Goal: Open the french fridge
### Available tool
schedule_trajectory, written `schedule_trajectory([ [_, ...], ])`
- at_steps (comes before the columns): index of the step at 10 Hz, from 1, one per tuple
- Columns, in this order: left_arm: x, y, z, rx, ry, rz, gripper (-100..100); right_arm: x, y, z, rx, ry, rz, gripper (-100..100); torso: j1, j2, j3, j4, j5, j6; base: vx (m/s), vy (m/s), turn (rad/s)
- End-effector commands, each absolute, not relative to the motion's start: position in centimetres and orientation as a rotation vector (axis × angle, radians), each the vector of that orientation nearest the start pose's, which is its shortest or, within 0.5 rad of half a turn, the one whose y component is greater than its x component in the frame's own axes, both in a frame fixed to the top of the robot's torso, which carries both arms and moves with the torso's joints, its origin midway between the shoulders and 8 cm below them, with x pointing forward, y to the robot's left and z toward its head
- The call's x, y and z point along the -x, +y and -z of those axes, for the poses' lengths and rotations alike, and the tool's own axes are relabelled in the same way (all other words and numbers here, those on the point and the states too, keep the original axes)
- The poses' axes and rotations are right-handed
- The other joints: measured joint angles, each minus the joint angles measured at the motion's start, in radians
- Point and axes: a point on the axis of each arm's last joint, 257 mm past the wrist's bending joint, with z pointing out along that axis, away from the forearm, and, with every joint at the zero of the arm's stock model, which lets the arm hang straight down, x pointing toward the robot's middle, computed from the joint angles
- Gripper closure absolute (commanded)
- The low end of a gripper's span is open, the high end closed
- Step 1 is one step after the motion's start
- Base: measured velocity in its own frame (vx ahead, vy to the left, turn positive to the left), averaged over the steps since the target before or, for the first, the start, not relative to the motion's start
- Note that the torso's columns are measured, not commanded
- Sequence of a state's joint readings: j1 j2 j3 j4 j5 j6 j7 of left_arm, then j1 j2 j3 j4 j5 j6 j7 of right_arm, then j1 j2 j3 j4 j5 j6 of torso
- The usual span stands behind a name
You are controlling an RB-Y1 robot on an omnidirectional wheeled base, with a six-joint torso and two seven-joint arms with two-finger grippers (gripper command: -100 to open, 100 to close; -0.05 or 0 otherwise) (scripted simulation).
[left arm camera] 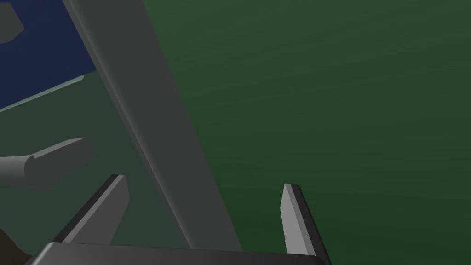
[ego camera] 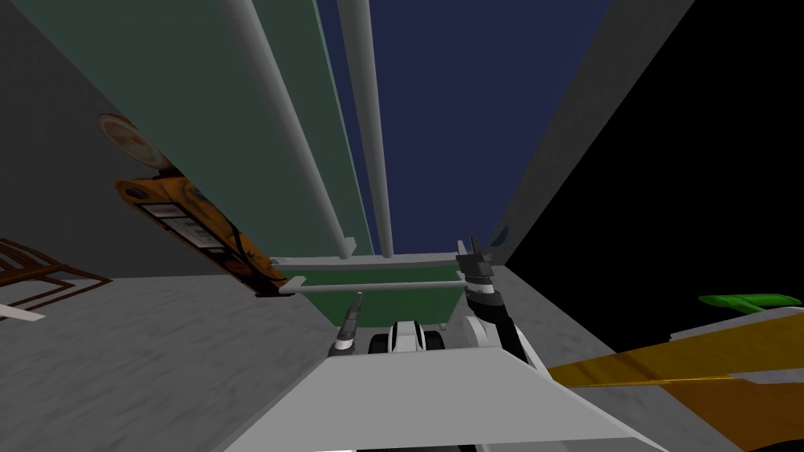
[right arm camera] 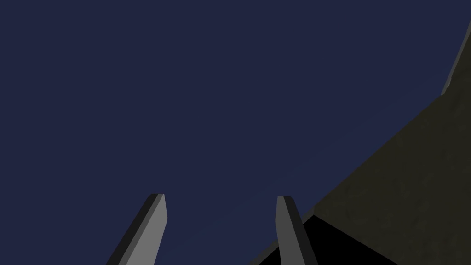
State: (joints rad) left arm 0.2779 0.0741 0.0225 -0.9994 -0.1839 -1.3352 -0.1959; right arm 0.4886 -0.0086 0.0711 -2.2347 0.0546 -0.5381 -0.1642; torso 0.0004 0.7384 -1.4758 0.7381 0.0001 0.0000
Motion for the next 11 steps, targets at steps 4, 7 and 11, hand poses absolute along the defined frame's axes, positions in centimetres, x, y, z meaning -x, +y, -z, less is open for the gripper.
schedule_trajectory([
  [4, -35.3, 25.6, 27.7, 0.543, 1.059, 1.132, -100, -35.1, -24.7, -1.4, -0.687, 0.612, -1.499, 0, 0.0, 0.0, 0.0, 0.0, 0.0, 0.0, -0.033, 0.055, 0.015],
  [7, -36.7, 25.9, 27.2, 0.566, 1.055, 1.133, -100, -35.1, -24.7, -1.4, -0.687, 0.612, -1.499, 0, -0.001, 0.0, 0.0, 0.0, 0.0, 0.0, -0.034, 0.05, 0.016],
  [11, -38.5, 26.5, 26.5, 0.589, 1.055, 1.13, -100, -35.1, -24.7, -1.4, -0.687, 0.612, -1.499, 0, 0.0, -0.001, 0.0, 0.0, 0.0, 0.0, -0.037, 0.057, 0.016],
])
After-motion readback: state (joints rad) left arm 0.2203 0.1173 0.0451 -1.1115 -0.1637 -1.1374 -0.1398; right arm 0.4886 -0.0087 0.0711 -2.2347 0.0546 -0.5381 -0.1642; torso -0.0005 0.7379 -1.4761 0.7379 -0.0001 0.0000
